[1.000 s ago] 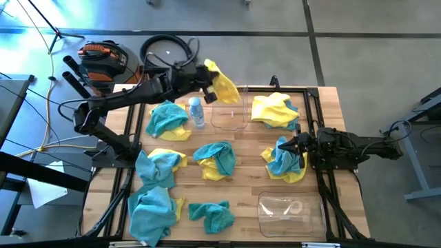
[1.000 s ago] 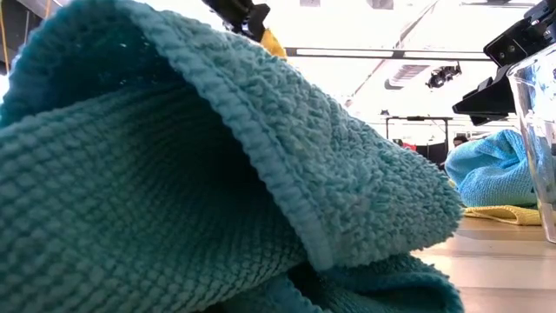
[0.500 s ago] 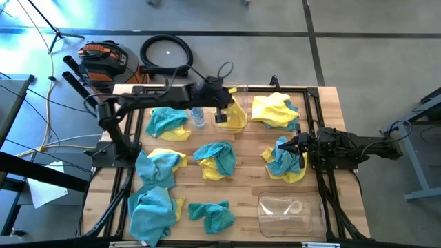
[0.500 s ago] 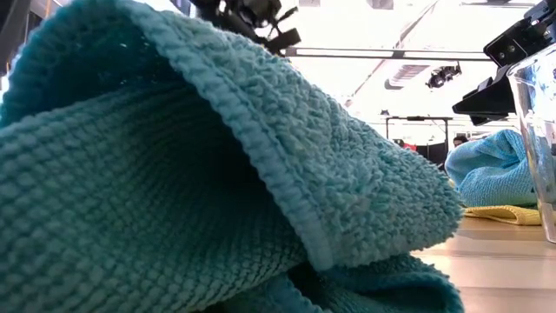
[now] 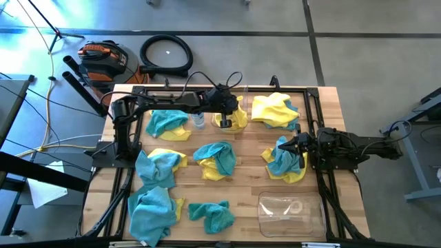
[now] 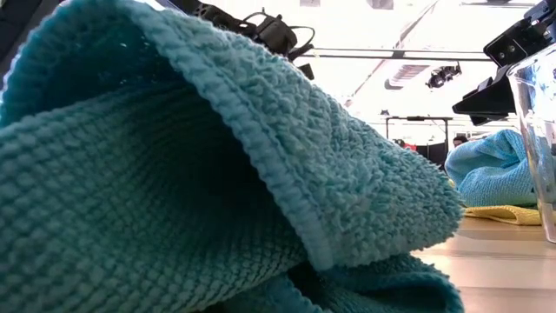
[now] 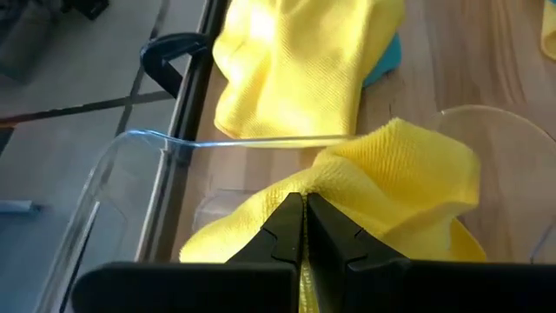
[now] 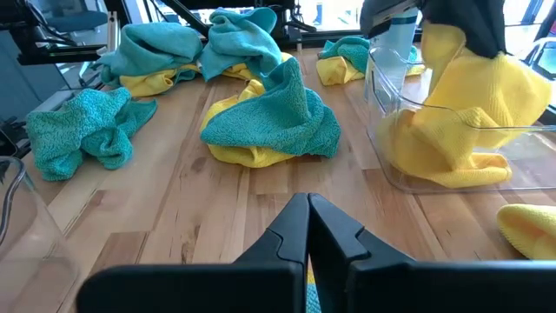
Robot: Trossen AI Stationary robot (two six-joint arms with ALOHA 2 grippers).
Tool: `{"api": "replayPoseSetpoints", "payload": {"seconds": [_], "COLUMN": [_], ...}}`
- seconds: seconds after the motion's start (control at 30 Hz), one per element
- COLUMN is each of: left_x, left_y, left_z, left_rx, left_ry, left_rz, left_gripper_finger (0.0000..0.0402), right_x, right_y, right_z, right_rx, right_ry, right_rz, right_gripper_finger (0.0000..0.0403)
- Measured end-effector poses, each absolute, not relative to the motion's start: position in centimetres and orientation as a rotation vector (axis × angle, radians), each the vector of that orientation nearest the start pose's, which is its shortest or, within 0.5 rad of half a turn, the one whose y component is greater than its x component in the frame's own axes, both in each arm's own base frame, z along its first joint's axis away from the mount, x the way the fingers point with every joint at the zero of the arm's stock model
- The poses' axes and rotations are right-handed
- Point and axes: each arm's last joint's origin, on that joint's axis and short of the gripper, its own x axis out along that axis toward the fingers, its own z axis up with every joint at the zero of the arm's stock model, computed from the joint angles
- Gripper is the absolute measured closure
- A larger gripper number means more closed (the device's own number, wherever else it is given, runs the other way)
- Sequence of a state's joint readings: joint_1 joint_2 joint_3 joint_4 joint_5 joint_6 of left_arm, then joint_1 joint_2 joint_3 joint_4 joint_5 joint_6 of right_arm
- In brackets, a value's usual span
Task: Sort microfiber towel by color & place in baskets
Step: Put the yellow towel into the top transparent bin
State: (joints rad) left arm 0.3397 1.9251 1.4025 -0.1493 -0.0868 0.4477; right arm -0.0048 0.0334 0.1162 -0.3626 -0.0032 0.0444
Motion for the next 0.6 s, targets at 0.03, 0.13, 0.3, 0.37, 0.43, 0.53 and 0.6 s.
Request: {"api": "replayPoseSetpoints", "payload": {"seconds": [0.03, 0.13, 0.3, 0.37, 0.43, 0.53, 0.6], "left_x": [40.4, 40.5, 40.6, 40.7, 40.8, 41.0, 41.0], "left_y": [14.6, 14.6, 14.4, 14.3, 13.9, 13.5, 13.2], "left_z": [22.1, 22.2, 22.1, 21.8, 21.7, 21.8, 21.8], "left_rx": [0.338, 0.315, 0.295, 0.315, 0.338, 0.396, 0.436], "left_ry": [0.744, 0.726, 0.726, 0.741, 0.752, 0.768, 0.788], "left_rz": [0.254, 0.269, 0.275, 0.263, 0.255, 0.303, 0.345], "left_gripper_finger": [0.0401, 0.0401, 0.0383, 0.0368, 0.0350, 0.0322, 0.0305], "right_x": [8.8, 8.8, 8.8, 8.8, 8.8, 8.8, 8.8], "right_y": [0.0, 0.0, 0.0, 0.0, 0.0, 0.0, 0.0], "right_z": [16.6, 16.6, 16.6, 16.6, 16.6, 16.6, 16.6], "right_rx": [0.045, 0.045, 0.045, 0.045, 0.045, 0.045, 0.045], "right_ry": [0.280, 0.280, 0.280, 0.280, 0.280, 0.280, 0.280], "right_rz": [-0.007, -0.008, -0.007, -0.007, -0.007, -0.007, -0.008], "right_gripper_finger": [0.0402, 0.0402, 0.0402, 0.0402, 0.0402, 0.0402, 0.0402]}}
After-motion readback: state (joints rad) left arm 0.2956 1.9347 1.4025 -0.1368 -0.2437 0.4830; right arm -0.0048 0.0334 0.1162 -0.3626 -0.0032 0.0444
